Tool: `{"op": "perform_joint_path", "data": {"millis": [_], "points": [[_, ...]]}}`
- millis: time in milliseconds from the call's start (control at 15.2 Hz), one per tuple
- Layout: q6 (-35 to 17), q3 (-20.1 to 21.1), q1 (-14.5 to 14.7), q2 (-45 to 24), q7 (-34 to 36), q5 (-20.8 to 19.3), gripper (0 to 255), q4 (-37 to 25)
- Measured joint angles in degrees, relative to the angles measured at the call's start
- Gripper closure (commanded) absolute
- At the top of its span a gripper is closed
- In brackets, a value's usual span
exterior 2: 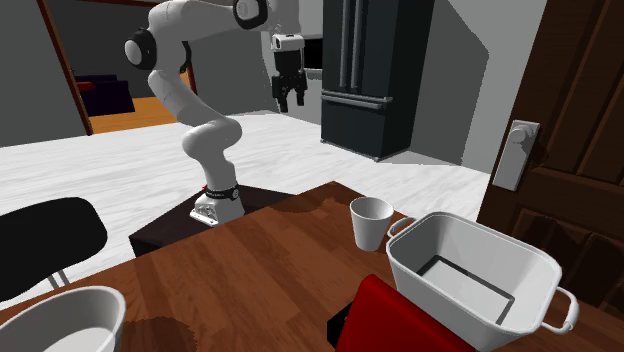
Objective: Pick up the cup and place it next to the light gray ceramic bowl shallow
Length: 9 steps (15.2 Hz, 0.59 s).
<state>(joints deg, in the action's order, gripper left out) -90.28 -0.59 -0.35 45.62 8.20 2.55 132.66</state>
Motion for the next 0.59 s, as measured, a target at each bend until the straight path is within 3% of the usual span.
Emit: {"op": "perform_joint_path", "data": {"millis": [198,594], "points": [[-1.8,-0.8,-0.3,-1.8,-0.7,-0.1,0,0.2],[-9.6,-4.9,-1.2,-11.6,-4.2,-0.2,0,-1.1]]}}
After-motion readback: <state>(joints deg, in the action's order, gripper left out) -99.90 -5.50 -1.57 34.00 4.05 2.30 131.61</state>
